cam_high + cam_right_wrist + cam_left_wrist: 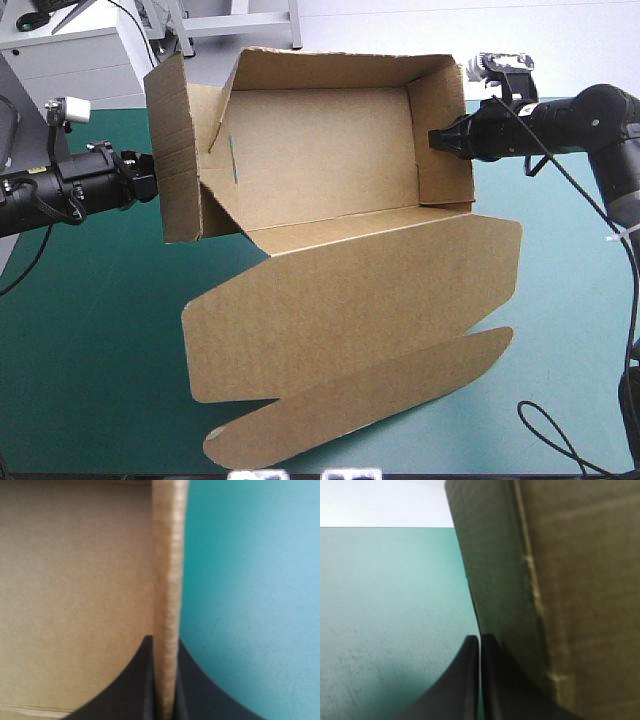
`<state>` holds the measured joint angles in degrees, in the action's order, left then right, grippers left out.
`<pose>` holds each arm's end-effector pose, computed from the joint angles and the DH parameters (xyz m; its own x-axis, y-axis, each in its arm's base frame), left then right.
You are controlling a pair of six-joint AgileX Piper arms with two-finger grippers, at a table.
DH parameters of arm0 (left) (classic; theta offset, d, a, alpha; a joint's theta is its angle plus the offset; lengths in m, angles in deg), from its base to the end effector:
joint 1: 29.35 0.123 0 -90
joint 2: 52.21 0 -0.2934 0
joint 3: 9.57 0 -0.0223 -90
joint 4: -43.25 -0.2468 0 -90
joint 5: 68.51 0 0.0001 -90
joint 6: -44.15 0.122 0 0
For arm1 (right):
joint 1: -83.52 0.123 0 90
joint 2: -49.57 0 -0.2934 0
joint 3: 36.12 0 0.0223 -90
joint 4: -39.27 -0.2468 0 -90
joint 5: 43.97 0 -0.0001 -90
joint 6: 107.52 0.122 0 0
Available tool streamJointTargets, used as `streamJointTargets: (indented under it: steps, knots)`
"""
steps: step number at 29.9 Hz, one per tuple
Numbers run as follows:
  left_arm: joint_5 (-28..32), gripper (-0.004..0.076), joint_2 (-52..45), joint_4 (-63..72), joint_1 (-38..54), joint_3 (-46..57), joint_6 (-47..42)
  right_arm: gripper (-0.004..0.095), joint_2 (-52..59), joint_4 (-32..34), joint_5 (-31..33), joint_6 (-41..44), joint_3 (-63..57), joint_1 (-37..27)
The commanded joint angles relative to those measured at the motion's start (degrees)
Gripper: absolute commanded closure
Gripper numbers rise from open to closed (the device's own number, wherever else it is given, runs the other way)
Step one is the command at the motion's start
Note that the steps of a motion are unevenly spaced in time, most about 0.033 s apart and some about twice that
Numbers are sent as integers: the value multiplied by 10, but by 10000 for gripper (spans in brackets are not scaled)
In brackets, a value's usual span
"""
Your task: Fold the box
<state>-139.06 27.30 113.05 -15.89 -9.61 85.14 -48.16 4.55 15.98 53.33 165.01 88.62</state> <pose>0.2510 -0.0510 0.4469 -0.5535 -0.1421 -0.8206 0.5955 0.6213 -0.5093 0.3471 0.0914 0.4223 -0.6594 -0.0591 -0.7495 -0.4455 0.8337 0.3263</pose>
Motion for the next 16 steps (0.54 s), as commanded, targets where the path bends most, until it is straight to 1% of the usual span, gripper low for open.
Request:
streamJointTargets:
  steps: [1,4,12,16]
  knots:
    - [-33,731,-26,10,-3,-18,-22,921,25,-13,-55,17,18,13]
    - [-33,731,-34,-14,-3,-18,-31,921,25,-12,-56,24,18,13]
    - [-33,731,-41,-17,-3,-18,-43,921,25,-15,-61,32,17,14]
    - [-33,731,-44,-13,-4,-18,-49,921,24,-14,-80,34,17,38]
